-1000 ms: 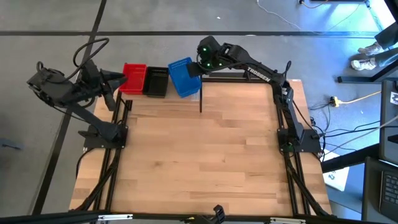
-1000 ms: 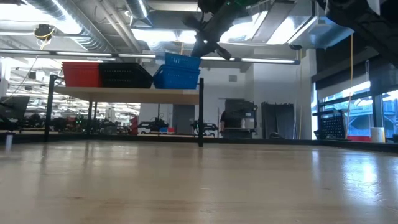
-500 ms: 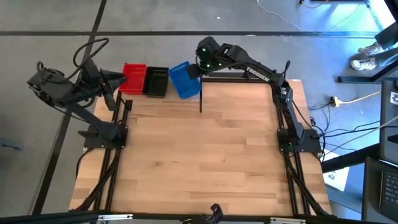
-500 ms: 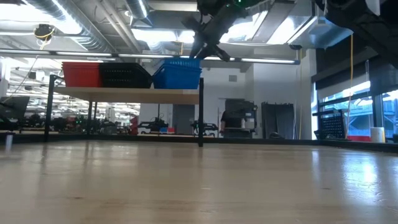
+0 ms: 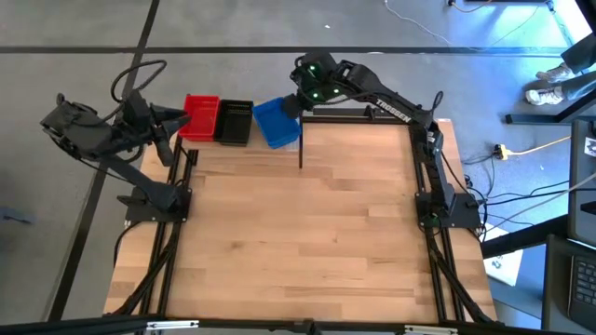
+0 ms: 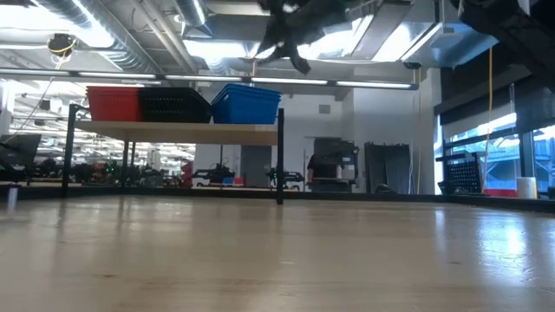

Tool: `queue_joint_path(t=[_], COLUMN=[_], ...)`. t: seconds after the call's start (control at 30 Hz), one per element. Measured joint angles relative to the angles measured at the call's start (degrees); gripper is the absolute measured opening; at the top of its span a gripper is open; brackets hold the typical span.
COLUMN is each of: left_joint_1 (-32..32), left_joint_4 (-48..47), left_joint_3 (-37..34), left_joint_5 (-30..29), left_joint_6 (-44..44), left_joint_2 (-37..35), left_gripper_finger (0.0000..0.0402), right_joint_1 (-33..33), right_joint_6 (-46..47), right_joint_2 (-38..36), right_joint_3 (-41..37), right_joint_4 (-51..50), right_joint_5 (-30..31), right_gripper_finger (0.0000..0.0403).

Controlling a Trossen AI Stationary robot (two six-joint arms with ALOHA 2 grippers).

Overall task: Stack baskets on shelf by color
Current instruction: Return to Home Position

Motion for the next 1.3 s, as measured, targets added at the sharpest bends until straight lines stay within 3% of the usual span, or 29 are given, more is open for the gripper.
queue_joint_path(t=[0.1, 0.37, 0.57, 0.73, 1.0, 1.13, 1.3], left_joint_1=[0.0, 0.0, 0.0, 0.0, -1.0, -2.1, -3.3], left_joint_4=[-3.1, -4.3, -4.3, -4.2, -2.4, -1.5, 5.5], left_joint_3=[0.0, 0.0, 0.0, -2.1, -11.1, -15.7, -22.1], left_joint_5=[0.1, 1.6, 8.0, 12.3, 17.7, 17.8, 17.9], left_joint_6=[-0.7, -1.9, -2.0, -1.8, -3.8, -7.4, -7.9], left_joint_2=[0.0, 0.0, -0.4, -0.4, -3.3, -7.4, -13.9], left_gripper_finger=[0.0070, 0.0013, 0.0001, 0.0000, 0.0000, 0.0000, 0.0000], right_joint_1=[1.9, 9.1, 15.3, 20.6, 27.3, 29.8, 32.4], right_joint_6=[-3.9, -16.6, -29.3, -29.5, -25.6, -21.3, -15.5], right_joint_2=[-3.1, -13.8, -21.3, -25.9, -33.2, -39.5, -50.0], right_joint_3=[0.0, 0.1, 0.1, 0.1, -4.2, -12.4, -28.9], right_joint_4=[-0.1, -2.1, -13.5, -18.3, -22.5, -21.3, -12.7], right_joint_5=[-3.5, -0.9, 0.0, 2.2, 14.5, 19.8, 25.2], right_gripper_finger=[0.0067, 0.0005, 0.0007, 0.0004, 0.0002, 0.0002, 0.0001])
